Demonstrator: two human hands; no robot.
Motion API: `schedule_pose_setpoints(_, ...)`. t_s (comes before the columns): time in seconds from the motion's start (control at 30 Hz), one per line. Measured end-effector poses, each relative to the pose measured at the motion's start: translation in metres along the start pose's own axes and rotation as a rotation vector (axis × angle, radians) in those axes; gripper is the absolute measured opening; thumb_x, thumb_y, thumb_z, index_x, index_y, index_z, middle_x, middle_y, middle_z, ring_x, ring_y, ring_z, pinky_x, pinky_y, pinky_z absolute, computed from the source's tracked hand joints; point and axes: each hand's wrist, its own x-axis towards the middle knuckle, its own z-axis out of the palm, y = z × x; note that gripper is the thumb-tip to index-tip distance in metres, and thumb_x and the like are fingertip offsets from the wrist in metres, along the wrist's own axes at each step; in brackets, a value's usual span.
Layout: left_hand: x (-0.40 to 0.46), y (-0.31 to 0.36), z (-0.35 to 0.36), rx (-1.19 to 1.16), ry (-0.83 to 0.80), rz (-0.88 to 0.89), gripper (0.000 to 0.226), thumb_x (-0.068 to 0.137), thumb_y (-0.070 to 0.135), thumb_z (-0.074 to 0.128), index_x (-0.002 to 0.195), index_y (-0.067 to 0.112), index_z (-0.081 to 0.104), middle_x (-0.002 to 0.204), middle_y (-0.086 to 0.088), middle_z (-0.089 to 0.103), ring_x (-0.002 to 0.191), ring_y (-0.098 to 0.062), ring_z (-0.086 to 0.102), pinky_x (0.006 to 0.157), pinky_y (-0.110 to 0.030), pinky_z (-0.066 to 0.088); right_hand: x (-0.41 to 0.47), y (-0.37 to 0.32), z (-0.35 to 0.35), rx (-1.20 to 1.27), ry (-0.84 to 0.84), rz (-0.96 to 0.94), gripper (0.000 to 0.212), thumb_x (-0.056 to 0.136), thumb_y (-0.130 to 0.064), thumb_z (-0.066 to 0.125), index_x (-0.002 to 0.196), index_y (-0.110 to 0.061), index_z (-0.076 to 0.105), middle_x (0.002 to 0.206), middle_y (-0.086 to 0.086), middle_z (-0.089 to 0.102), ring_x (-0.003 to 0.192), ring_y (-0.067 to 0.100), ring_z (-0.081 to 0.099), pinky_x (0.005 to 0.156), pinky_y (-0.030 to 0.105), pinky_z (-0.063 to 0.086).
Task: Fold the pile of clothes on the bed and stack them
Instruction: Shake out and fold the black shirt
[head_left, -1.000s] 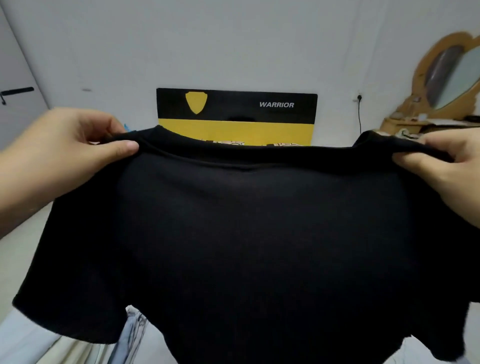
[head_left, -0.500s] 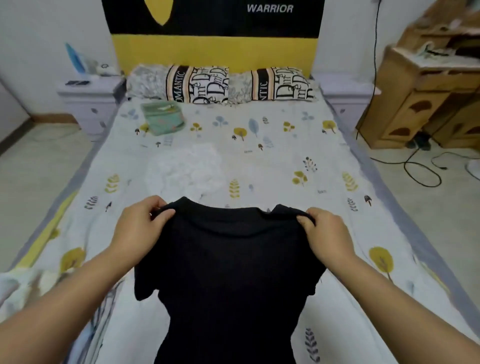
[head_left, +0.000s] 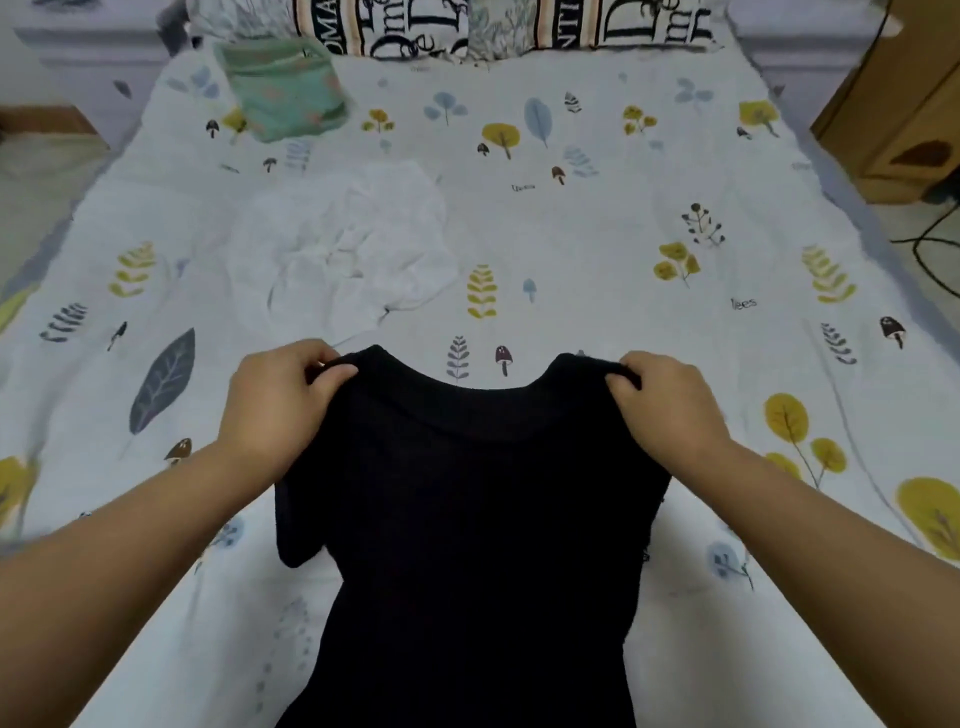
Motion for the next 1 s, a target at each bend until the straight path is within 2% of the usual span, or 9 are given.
schedule_pose_setpoints(0.1, 0.031, -0.015, 0.021, -0.031, 0.091, -0.018, 0.013, 0.087, 0.026, 0.061, 0.084, 0.017, 0.070, 0.078, 0.006, 0.061, 0.077, -0.015, 0.055, 0.074, -0.027, 0.037, 0.042, 0.008, 0.016, 0.086, 0.079, 0.007, 0.024, 0.094, -0.019, 0.047, 0.076, -0.007, 0.057, 0.065, 0.001, 0.053, 0.063, 0.019, 0.048, 0.049, 0.026, 0.029)
schedule_pose_setpoints(0.2, 0.049, -0.035, 0.049, -0.066, 0.101, -0.093, 0.018, 0.088, 0.028, 0.059, 0.096, 0.015, 0.070, 0.091, 0.001, 0.066, 0.089, -0.021, 0.060, 0.080, -0.026, 0.039, 0.067, 0.022, 0.047, 0.129, 0.041, 0.089, 0.024, 0.095, -0.028, 0.048, 0.100, -0.009, 0.062, 0.096, 0.006, 0.064, 0.088, 0.024, 0.056, 0.069, 0.026, 0.036)
schedule_pose_setpoints(0.33, 0.042, -0.070, 0.095, 0.092, -0.294, -0.280, 0.061, 0.090, 0.044, 0.054, 0.138, 0.010, 0.039, 0.132, -0.014, 0.053, 0.121, -0.033, 0.049, 0.097, -0.037, 0.036, 0.064, 0.050, 0.097, -0.004, -0.173, 0.281, 0.050, 0.095, -0.040, 0.045, 0.133, -0.008, 0.040, 0.128, 0.014, 0.052, 0.116, 0.034, 0.049, 0.091, 0.037, 0.040)
schedule_pose_setpoints(0.47, 0.029, -0.094, 0.106, 0.164, -0.312, -0.322, 0.060, 0.084, 0.044, 0.061, 0.130, 0.009, 0.044, 0.126, -0.013, 0.057, 0.114, -0.032, 0.054, 0.087, -0.035, 0.040, 0.049, 0.063, 0.114, -0.039, -0.137, 0.240, 0.029, 0.090, -0.031, 0.053, 0.106, -0.007, 0.052, 0.097, 0.009, 0.057, 0.084, 0.025, 0.053, 0.068, 0.033, 0.042)
schedule_pose_setpoints(0.53, 0.029, -0.102, 0.103, 0.175, -0.340, -0.327, 0.035, 0.083, 0.037, 0.065, 0.107, 0.013, 0.058, 0.111, -0.011, 0.064, 0.096, -0.028, 0.059, 0.077, -0.029, 0.039, 0.048, 0.067, 0.114, 0.000, -0.178, 0.192, 0.014, 0.090, -0.025, 0.054, 0.088, -0.011, 0.051, 0.078, 0.002, 0.054, 0.066, 0.015, 0.048, 0.055, 0.029, 0.034)
schedule_pose_setpoints(0.63, 0.036, -0.108, 0.094, 0.073, -0.349, -0.364, 0.017, 0.085, 0.026, 0.065, 0.077, 0.013, 0.058, 0.095, -0.013, 0.066, 0.072, -0.023, 0.056, 0.066, -0.029, 0.040, 0.055, 0.067, 0.105, -0.022, -0.061, 0.153, 0.014, 0.091, -0.024, 0.055, 0.093, -0.011, 0.053, 0.079, 0.003, 0.052, 0.068, 0.020, 0.047, 0.059, 0.030, 0.033)
schedule_pose_setpoints(0.73, 0.045, -0.110, 0.085, 0.108, -0.174, -0.360, 0.017, 0.086, 0.027, 0.063, 0.089, 0.010, 0.063, 0.098, -0.016, 0.066, 0.084, -0.031, 0.059, 0.072, -0.032, 0.041, 0.064, 0.062, 0.096, 0.014, 0.113, 0.209, 0.024, 0.092, -0.028, 0.054, 0.106, -0.009, 0.055, 0.091, 0.008, 0.055, 0.080, 0.025, 0.047, 0.068, 0.031, 0.033)
schedule_pose_setpoints(0.83, 0.039, -0.107, 0.086, 0.327, -0.204, -0.368, 0.040, 0.087, 0.030, 0.061, 0.117, 0.004, 0.054, 0.117, -0.021, 0.057, 0.106, -0.041, 0.052, 0.083, -0.043, 0.040, 0.062, 0.061, 0.096, 0.052, -0.109, 0.366, 0.038, 0.091, -0.039, 0.052, 0.110, -0.006, 0.055, 0.101, 0.012, 0.060, 0.090, 0.030, 0.056, 0.070, 0.032, 0.038)
schedule_pose_setpoints(1.0, 0.010, -0.060, 0.099, 0.351, -0.125, 0.140, 0.043, 0.076, 0.008, 0.064, 0.117, 0.000, 0.056, 0.119, -0.026, 0.050, 0.106, -0.044, 0.048, 0.087, -0.051, 0.039, 0.042, 0.073, 0.076, 0.431, -0.344, 0.466, 0.005, 0.078, -0.013, 0.052, 0.078, -0.009, 0.054, 0.070, 0.006, 0.052, 0.063, 0.020, 0.049, 0.058, 0.029, 0.037)
